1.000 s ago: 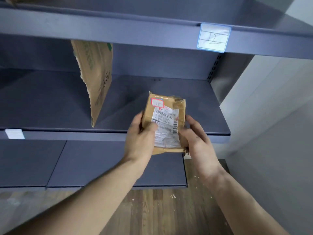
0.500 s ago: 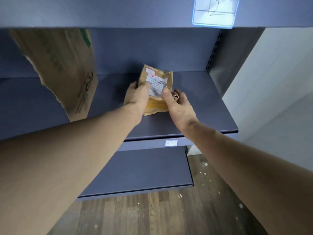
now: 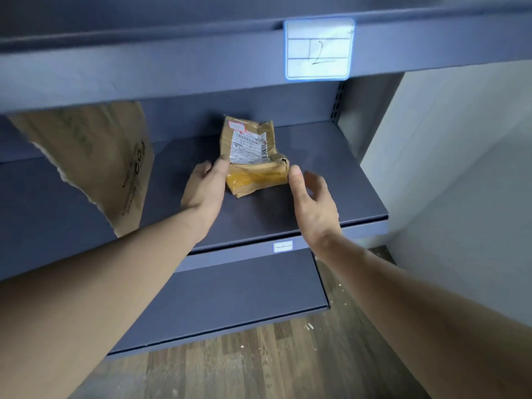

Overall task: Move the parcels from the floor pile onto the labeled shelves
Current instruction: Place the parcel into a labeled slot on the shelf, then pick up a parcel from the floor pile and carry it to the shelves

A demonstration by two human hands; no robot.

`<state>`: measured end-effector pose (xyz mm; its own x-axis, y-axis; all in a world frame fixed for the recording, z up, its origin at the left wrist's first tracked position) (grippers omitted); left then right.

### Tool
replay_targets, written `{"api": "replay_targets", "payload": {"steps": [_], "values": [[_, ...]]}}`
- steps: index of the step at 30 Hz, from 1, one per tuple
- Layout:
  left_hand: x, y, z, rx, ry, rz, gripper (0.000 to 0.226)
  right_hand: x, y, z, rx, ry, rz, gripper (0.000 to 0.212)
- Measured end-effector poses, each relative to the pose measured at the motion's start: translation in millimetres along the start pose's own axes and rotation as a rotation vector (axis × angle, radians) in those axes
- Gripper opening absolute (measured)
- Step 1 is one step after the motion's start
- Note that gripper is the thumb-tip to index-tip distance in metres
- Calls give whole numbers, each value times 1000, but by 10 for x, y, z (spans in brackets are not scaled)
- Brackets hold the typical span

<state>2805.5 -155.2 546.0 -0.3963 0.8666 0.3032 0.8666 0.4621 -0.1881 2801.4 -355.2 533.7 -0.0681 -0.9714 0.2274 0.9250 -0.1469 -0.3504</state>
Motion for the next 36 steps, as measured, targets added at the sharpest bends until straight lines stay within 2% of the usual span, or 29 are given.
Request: {"api": "replay_targets", "payload": {"steps": [2, 5, 7, 12, 15, 18, 22, 26, 31, 36], "values": [[64, -149, 14, 7, -19, -82, 62, 73, -132, -35, 5, 5, -10, 63], [108, -419, -79, -30, -1, -195, 31, 229, -338, -22, -9, 8, -26, 57], [62, -651, -205, -53, 2, -157, 25, 385, -515, 49, -15, 16, -52, 53], [-383, -1436, -789, -169, 58, 362, 25, 915, -1101, 341, -29, -35, -186, 48], [-463, -2013, -1028, -223, 96, 572, 41, 1330, -1686, 474, -60, -51, -256, 45], [-437, -2632, -1106, -206, 147, 748, 49, 1848, -2446, 370, -179, -156, -294, 48], [-509, -3531, -1188, -235, 228, 961, 53, 2574, -3546, -97, -375, -243, -376, 52], [-739, -4635, -1257, -245, 242, 1170, 51, 3195, -4643, -470, -459, -234, -503, 54], [-961, -6134, -1201, -288, 300, 1389, 48, 3730, -6029, -1026, -532, -91, -678, 53], [-1067, -7593, -871, -339, 425, 1520, 47, 4137, -7380, -1839, -635, 66, -834, 50]]}}
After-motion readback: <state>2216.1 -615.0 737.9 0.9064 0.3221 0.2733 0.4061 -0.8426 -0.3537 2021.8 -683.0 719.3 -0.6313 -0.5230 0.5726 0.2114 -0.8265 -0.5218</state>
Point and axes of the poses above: each hand's wrist, its own y-axis towards the middle knuckle, its own x-axis out of the back of the hand, z = x × y, the point moved 5 cm from there along y, towards the middle knuckle, and after that the axes turned 8 degrees about -x, right-handed, at the moved point
